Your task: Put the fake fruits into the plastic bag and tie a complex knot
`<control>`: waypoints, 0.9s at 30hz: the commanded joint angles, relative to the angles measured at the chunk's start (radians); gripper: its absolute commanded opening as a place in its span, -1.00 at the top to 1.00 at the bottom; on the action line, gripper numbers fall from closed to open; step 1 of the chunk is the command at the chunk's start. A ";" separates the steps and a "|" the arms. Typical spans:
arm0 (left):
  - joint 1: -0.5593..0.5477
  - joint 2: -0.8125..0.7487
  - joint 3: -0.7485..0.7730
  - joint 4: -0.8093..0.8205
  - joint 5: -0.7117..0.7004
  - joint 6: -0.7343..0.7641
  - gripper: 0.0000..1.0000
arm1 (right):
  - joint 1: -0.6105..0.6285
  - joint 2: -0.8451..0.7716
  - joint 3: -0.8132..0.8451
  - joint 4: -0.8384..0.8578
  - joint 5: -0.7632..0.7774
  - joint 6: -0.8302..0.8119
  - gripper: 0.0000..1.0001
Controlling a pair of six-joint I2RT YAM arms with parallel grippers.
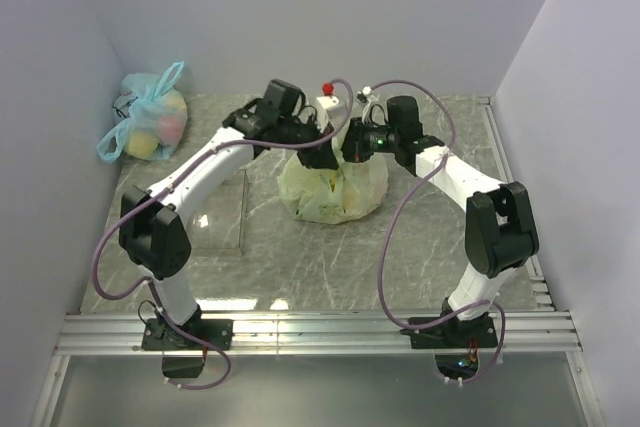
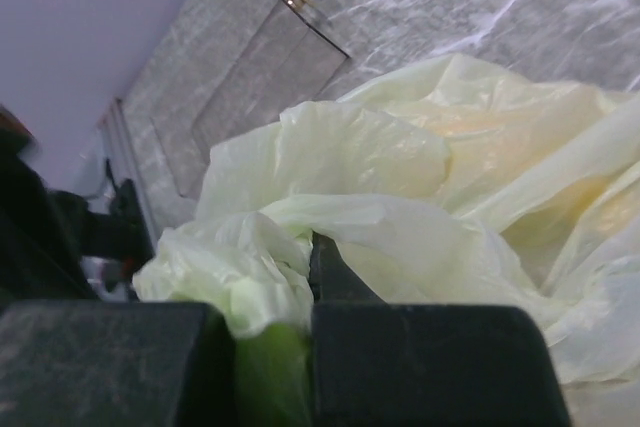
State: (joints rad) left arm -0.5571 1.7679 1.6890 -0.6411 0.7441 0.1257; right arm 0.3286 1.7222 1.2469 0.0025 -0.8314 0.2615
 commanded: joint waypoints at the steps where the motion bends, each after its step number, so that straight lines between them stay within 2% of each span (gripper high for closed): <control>1: -0.049 -0.009 -0.068 -0.015 -0.097 -0.104 0.99 | -0.013 -0.055 -0.032 0.088 0.158 0.145 1.00; 2: -0.079 0.033 -0.063 -0.026 -0.170 -0.110 0.99 | -0.011 -0.065 -0.058 0.097 0.170 0.166 1.00; 7: -0.095 0.181 -0.038 -0.069 -0.305 -0.196 0.99 | -0.013 -0.145 -0.124 0.117 0.213 0.190 1.00; 11: -0.095 0.166 -0.118 0.039 -0.382 -0.253 0.99 | -0.013 -0.206 -0.175 0.136 0.252 0.192 1.00; 15: -0.095 0.209 -0.097 0.035 -0.533 -0.337 0.99 | -0.014 -0.251 -0.211 0.151 0.256 0.232 1.00; 22: -0.081 0.234 -0.054 0.179 -0.529 -0.556 0.99 | -0.005 -0.262 -0.290 0.260 0.187 0.418 1.00; 27: -0.047 0.261 0.012 0.320 -0.485 -0.650 0.99 | 0.000 -0.251 -0.310 0.397 0.164 0.573 1.00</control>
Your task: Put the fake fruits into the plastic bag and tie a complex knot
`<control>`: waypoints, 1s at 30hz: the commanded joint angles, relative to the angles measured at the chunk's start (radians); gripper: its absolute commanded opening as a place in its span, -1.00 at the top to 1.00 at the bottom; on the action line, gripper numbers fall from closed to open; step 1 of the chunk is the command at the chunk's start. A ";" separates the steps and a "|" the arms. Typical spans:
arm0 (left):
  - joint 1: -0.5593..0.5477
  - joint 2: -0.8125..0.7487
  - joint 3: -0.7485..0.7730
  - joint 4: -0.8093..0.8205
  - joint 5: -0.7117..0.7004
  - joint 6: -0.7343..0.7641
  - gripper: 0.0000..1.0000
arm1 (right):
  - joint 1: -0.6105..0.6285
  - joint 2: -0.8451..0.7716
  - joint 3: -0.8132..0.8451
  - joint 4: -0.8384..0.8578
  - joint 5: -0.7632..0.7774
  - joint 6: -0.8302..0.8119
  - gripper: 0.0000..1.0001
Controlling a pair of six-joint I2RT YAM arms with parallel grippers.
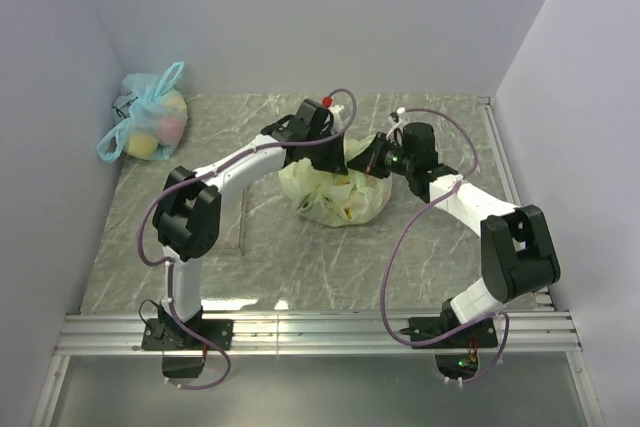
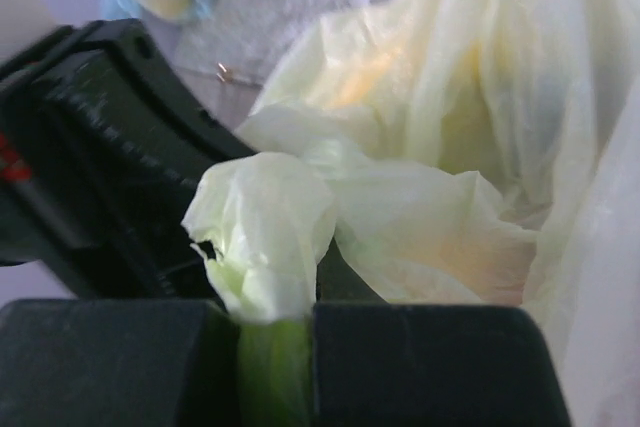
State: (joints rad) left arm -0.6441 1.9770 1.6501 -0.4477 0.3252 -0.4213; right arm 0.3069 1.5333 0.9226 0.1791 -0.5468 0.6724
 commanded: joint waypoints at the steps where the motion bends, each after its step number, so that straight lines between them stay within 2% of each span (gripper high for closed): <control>1: 0.052 0.063 0.062 0.173 -0.054 -0.129 0.99 | 0.023 -0.058 0.013 0.239 -0.120 0.215 1.00; 5: 0.076 0.083 0.108 0.260 0.038 -0.178 0.99 | 0.027 -0.035 0.016 0.321 -0.108 0.321 1.00; 8: 0.090 0.069 0.044 0.381 0.127 -0.249 0.99 | 0.040 -0.021 0.021 0.368 -0.088 0.371 1.00; 13: 0.112 0.066 -0.062 0.521 0.328 -0.365 0.99 | 0.060 -0.033 0.027 0.313 -0.051 0.331 1.00; 15: 0.133 0.075 -0.101 0.587 0.424 -0.385 0.99 | 0.064 -0.041 0.041 0.199 -0.012 0.287 1.00; 16: 0.139 0.080 -0.116 0.613 0.505 -0.417 0.99 | 0.063 -0.039 0.050 0.177 -0.021 0.221 0.93; 18: 0.144 0.074 -0.159 0.647 0.540 -0.427 0.99 | 0.067 -0.029 0.094 0.031 -0.042 0.073 0.71; 20: 0.146 0.074 -0.179 0.650 0.563 -0.425 0.99 | 0.067 -0.035 0.122 -0.064 -0.051 -0.031 0.62; 21: 0.146 0.075 -0.182 0.659 0.575 -0.433 0.99 | 0.066 -0.048 0.130 -0.137 -0.039 -0.072 0.42; 27: 0.152 0.102 -0.191 0.739 0.612 -0.497 0.99 | 0.049 -0.188 0.160 -0.323 -0.059 -0.383 -0.63; 29: 0.158 0.105 -0.181 0.736 0.609 -0.499 0.99 | 0.026 -0.231 0.185 -0.374 -0.076 -0.430 -0.65; 30: 0.158 0.106 -0.176 0.728 0.607 -0.496 0.99 | 0.012 -0.245 0.193 -0.421 -0.090 -0.450 -0.77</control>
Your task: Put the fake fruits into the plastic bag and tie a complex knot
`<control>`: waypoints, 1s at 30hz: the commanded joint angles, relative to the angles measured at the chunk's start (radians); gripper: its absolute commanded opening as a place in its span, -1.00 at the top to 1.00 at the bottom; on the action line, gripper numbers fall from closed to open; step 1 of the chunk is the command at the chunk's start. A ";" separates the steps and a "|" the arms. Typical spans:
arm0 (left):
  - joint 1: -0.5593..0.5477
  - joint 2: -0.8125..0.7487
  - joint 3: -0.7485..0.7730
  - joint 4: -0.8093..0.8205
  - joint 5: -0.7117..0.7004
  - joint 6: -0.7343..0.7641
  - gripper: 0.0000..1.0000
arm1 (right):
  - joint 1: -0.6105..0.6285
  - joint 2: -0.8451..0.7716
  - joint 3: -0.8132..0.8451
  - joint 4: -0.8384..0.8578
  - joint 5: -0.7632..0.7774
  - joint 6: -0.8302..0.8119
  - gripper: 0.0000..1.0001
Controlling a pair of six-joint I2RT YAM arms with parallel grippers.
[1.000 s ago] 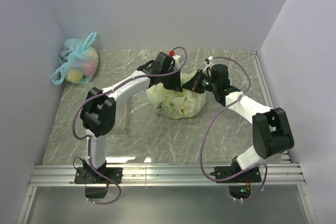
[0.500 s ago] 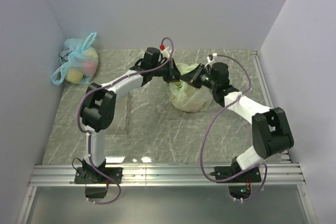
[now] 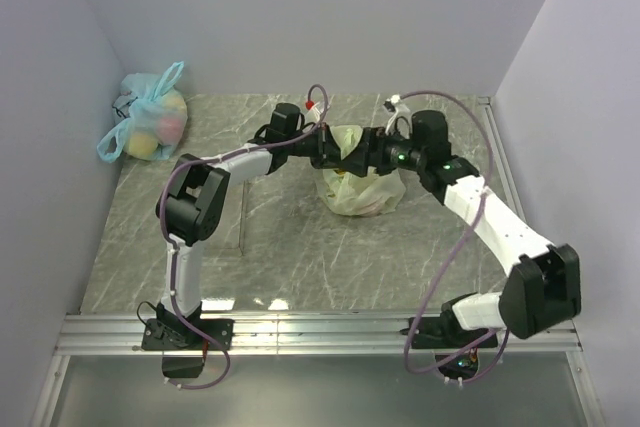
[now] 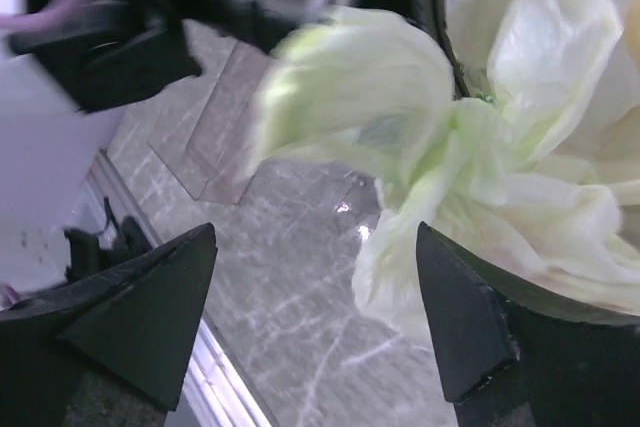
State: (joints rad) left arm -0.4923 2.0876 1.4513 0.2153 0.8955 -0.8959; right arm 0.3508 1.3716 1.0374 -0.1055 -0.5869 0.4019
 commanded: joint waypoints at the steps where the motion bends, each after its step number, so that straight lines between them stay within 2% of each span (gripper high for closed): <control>1: 0.006 -0.001 0.026 0.062 0.039 -0.015 0.99 | -0.047 -0.098 0.093 -0.157 -0.069 -0.210 -0.82; 4: 0.015 0.003 0.029 0.067 0.052 -0.017 0.99 | -0.160 -0.146 0.105 -0.165 -0.158 -0.180 -0.82; 7: 0.015 0.011 0.032 0.085 0.063 -0.018 0.99 | -0.260 -0.135 0.113 -0.086 -0.197 -0.112 -0.70; 8: 0.017 0.011 0.024 0.096 0.066 -0.024 0.99 | -0.268 -0.093 0.119 -0.070 -0.185 -0.104 -0.61; 9: 0.015 0.014 0.020 0.126 0.069 -0.032 0.99 | -0.268 -0.060 0.145 -0.065 -0.173 -0.103 -0.40; 12: 0.014 0.014 0.003 0.163 0.091 -0.052 0.99 | -0.263 0.076 0.170 -0.019 -0.192 -0.057 -0.10; 14: 0.012 0.020 0.007 0.174 0.106 -0.055 0.99 | -0.257 0.151 0.167 0.042 -0.195 -0.026 0.08; 16: 0.014 0.023 0.009 0.171 0.108 -0.049 0.99 | -0.240 0.196 0.162 0.075 -0.182 -0.002 0.12; 17: 0.014 0.023 0.009 0.173 0.108 -0.051 0.99 | -0.234 0.234 0.165 0.084 -0.182 0.006 0.12; 19: 0.012 0.023 0.004 0.177 0.108 -0.054 0.99 | -0.217 0.259 0.155 0.104 -0.195 0.034 0.00; 20: 0.012 0.023 0.001 0.182 0.106 -0.054 0.99 | -0.213 0.271 0.145 0.165 -0.218 0.052 -0.21; 23: 0.012 0.025 0.000 0.185 0.106 -0.054 0.99 | -0.196 0.285 0.119 0.181 -0.301 0.101 -0.47; 26: 0.014 0.035 0.001 0.217 0.112 -0.075 0.99 | -0.161 0.285 0.098 0.129 -0.333 0.066 -0.57; 30: 0.014 0.054 -0.005 0.368 0.140 -0.168 0.99 | -0.121 0.290 0.023 0.145 -0.337 0.101 -0.60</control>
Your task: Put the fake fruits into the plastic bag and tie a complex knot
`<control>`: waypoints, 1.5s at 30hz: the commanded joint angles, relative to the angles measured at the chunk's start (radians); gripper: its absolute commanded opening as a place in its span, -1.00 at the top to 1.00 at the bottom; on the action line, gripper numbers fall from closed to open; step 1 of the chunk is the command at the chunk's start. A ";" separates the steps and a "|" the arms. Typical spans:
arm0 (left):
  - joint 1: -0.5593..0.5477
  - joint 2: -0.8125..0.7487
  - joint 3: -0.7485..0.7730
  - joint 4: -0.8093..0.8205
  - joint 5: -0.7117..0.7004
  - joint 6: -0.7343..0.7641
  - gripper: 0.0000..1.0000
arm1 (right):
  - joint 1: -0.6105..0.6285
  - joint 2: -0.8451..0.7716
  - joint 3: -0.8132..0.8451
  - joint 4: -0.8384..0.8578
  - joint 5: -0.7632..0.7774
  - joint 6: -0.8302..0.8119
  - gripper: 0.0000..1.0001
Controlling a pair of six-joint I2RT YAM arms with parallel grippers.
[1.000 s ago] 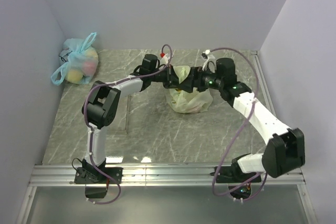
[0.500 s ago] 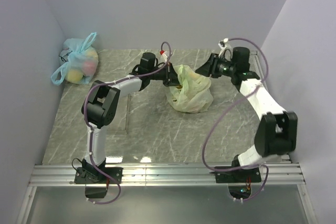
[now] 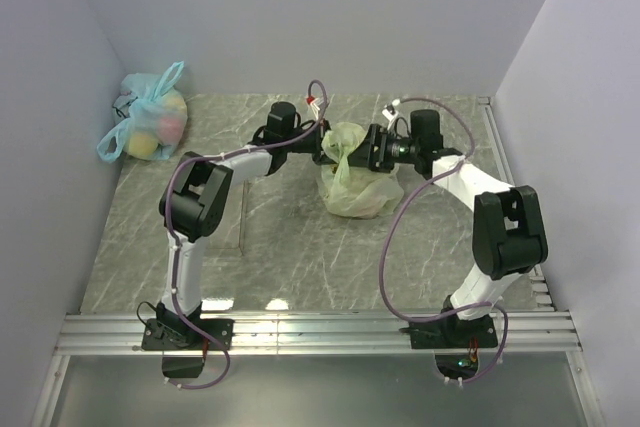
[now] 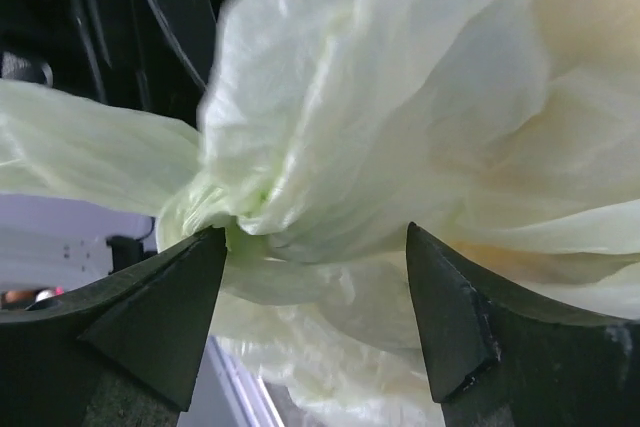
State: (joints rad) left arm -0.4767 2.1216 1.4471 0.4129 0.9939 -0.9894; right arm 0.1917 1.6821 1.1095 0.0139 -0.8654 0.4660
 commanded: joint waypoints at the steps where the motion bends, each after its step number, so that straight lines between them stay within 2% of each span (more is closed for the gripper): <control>1: -0.003 0.023 -0.011 0.208 0.064 -0.100 0.99 | 0.044 -0.019 -0.059 0.035 -0.057 0.051 -0.59; 7: -0.020 0.020 -0.039 0.496 0.141 -0.271 0.99 | 0.092 -0.001 -0.102 0.257 -0.067 0.310 -0.61; 12: -0.023 0.029 -0.042 0.576 0.175 -0.337 0.99 | 0.129 0.037 -0.019 0.388 -0.040 0.427 -0.62; 16: -0.028 0.034 -0.048 0.590 0.215 -0.338 0.99 | 0.130 0.051 0.012 0.354 -0.050 0.386 -0.61; 22: -0.026 0.006 -0.088 0.517 0.264 -0.272 0.99 | 0.080 -0.018 0.010 0.140 -0.050 0.200 -0.62; 26: -0.017 -0.028 -0.096 0.319 0.278 -0.131 0.99 | 0.043 -0.050 0.027 0.031 -0.052 0.108 -0.61; 27: -0.016 -0.044 -0.093 0.255 0.278 -0.030 0.99 | 0.035 -0.055 0.029 0.026 -0.055 0.100 -0.61; 28: -0.013 -0.051 -0.080 0.116 0.279 0.024 0.99 | 0.034 -0.061 0.033 0.020 -0.057 0.094 -0.60; 29: -0.014 -0.058 -0.071 0.048 0.275 0.079 0.99 | 0.034 -0.061 0.042 0.006 -0.052 0.080 -0.59; 30: -0.016 -0.067 -0.047 -0.092 0.270 0.192 0.99 | 0.035 -0.061 0.044 0.005 -0.049 0.080 -0.58; 33: -0.029 -0.069 0.011 -0.271 0.264 0.372 0.99 | 0.038 -0.053 0.039 0.046 -0.050 0.115 -0.57; 34: -0.033 -0.068 0.016 -0.293 0.267 0.382 0.99 | 0.046 -0.048 0.041 0.049 -0.047 0.120 -0.57; 36: -0.048 -0.068 0.009 -0.235 0.273 0.329 0.99 | 0.055 -0.044 0.041 0.070 -0.043 0.140 -0.55; 38: -0.057 -0.062 0.006 -0.107 0.275 0.263 0.99 | 0.080 -0.039 0.033 0.112 -0.037 0.172 -0.54; 40: -0.065 -0.032 0.028 -0.074 0.269 0.201 0.99 | 0.092 -0.038 0.036 0.121 -0.044 0.187 -0.52; 45: -0.036 -0.020 -0.011 0.116 0.252 0.046 0.99 | 0.045 -0.091 0.055 -0.127 -0.069 0.016 -0.61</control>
State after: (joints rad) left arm -0.5137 2.1056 1.4311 0.3679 1.2335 -0.8516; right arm 0.2588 1.6669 1.1152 -0.0044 -0.9176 0.5827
